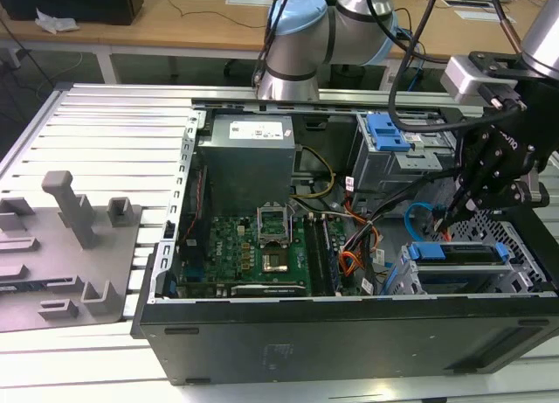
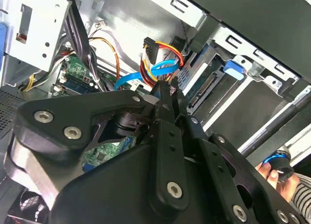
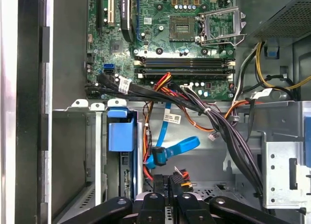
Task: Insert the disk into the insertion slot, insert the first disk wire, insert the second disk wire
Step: 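Insert the first disk wire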
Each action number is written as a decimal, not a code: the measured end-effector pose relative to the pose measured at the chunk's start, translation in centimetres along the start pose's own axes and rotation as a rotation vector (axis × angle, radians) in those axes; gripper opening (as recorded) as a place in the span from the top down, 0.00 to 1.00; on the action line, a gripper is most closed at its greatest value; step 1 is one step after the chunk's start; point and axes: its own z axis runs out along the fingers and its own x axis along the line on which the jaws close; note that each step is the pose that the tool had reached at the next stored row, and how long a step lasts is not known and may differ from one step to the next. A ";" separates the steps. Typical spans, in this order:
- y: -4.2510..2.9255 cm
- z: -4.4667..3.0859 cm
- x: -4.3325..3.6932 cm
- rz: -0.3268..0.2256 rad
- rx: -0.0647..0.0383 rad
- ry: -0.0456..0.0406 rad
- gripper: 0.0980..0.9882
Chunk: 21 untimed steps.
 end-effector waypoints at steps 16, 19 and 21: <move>-0.03 0.04 1.85 0.000 0.000 0.0000 0.93; -0.04 0.05 2.15 0.000 0.000 -0.0001 0.93; -0.04 0.05 2.33 0.000 0.000 0.0000 0.93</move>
